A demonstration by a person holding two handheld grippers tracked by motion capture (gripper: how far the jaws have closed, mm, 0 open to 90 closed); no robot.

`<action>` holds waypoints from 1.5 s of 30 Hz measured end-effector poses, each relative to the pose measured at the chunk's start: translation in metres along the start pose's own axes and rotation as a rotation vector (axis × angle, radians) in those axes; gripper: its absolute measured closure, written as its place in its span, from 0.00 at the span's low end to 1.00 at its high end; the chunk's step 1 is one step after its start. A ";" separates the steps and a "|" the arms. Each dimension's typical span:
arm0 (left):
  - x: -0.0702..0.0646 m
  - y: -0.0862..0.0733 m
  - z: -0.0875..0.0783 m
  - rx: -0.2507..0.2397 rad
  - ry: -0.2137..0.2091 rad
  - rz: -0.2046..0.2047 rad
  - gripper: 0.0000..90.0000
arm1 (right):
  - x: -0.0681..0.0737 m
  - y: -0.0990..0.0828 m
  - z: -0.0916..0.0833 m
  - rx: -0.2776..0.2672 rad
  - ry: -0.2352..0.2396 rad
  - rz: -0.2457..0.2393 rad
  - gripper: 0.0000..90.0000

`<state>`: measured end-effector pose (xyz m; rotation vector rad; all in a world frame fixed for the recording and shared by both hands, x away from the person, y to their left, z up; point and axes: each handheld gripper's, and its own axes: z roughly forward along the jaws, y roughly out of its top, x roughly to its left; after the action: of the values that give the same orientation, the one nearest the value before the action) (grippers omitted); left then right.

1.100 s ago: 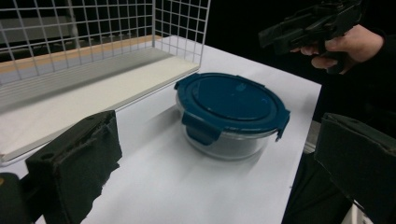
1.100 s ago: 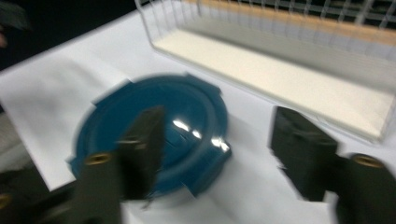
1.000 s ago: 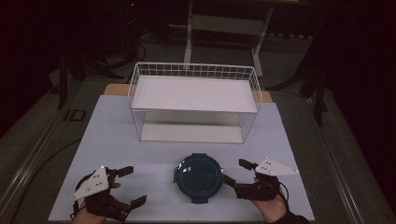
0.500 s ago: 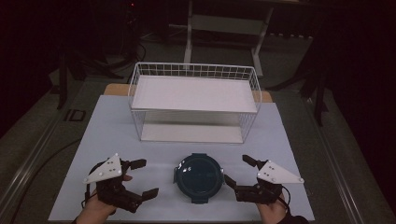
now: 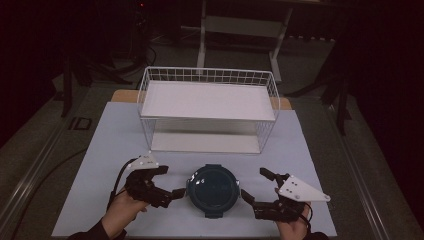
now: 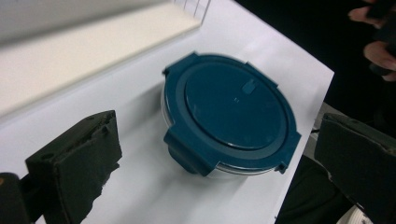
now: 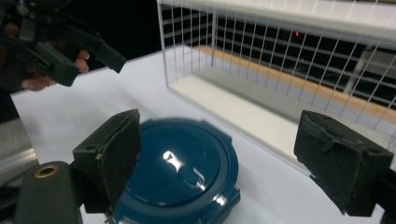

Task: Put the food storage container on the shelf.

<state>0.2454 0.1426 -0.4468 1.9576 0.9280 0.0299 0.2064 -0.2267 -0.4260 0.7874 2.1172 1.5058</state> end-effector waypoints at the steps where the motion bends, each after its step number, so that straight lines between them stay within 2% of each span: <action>1: 0.005 -0.001 0.006 0.012 -0.015 -0.033 0.00 | 0.001 -0.002 0.002 0.018 0.006 0.007 0.14; 3: 0.010 -0.002 0.012 0.027 -0.031 -0.079 0.01 | 0.002 -0.003 0.005 0.026 -0.009 0.020 0.12; 4: 0.010 -0.002 0.012 0.027 -0.031 -0.079 0.01 | 0.002 -0.003 0.005 0.026 -0.009 0.020 0.12; 7: 0.018 -0.005 0.021 0.056 -0.062 -0.158 0.01 | 0.001 -0.005 0.007 0.025 -0.046 0.032 0.12; 10: 0.024 -0.008 0.031 0.110 -0.108 -0.238 0.01 | 0.002 -0.007 0.008 0.030 -0.034 0.032 0.12; 11: 0.026 -0.009 0.035 0.119 -0.132 -0.287 0.00 | 0.002 -0.007 0.009 0.033 -0.035 0.031 0.12; 14: 0.031 -0.012 0.041 0.130 -0.150 -0.361 0.01 | 0.003 -0.008 0.011 0.045 -0.027 0.036 0.12; 15: 0.035 -0.013 0.044 0.138 -0.168 -0.406 0.01 | 0.003 -0.009 0.011 0.047 -0.023 0.035 0.12; 16: 0.036 -0.013 0.045 0.148 -0.179 -0.431 0.01 | 0.004 -0.009 0.011 0.054 -0.020 0.032 0.13; 19: 0.040 -0.015 0.050 0.170 -0.187 -0.507 0.11 | 0.003 -0.010 0.013 0.064 -0.008 0.038 0.14; 24: 0.042 -0.017 0.056 0.202 -0.188 -0.566 0.27 | 0.004 -0.011 0.013 0.070 -0.007 0.038 0.15; 25: 0.042 -0.017 0.057 0.205 -0.191 -0.573 0.33 | 0.004 -0.011 0.013 0.072 -0.008 0.037 0.15; 31: 0.045 -0.019 0.059 0.216 -0.195 -0.591 0.52 | 0.004 -0.012 0.014 0.080 -0.003 0.044 0.15; 32: 0.045 -0.020 0.059 0.216 -0.206 -0.596 0.55 | 0.004 -0.012 0.014 0.081 -0.003 0.044 0.15; 40: 0.049 -0.023 0.062 0.213 -0.231 -0.640 0.56 | 0.003 -0.012 0.015 0.085 -0.003 0.043 0.15; 43: 0.053 -0.026 0.068 0.215 -0.273 -0.682 0.56 | 0.004 -0.012 0.015 0.086 -0.006 0.042 0.15; 45: 0.054 -0.027 0.068 0.211 -0.289 -0.671 0.57 | 0.003 -0.012 0.014 0.090 -0.006 0.046 0.15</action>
<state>0.2937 0.1332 -0.5232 1.6807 1.3798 -0.7392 0.2105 -0.2177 -0.4419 0.8777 2.1895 1.4371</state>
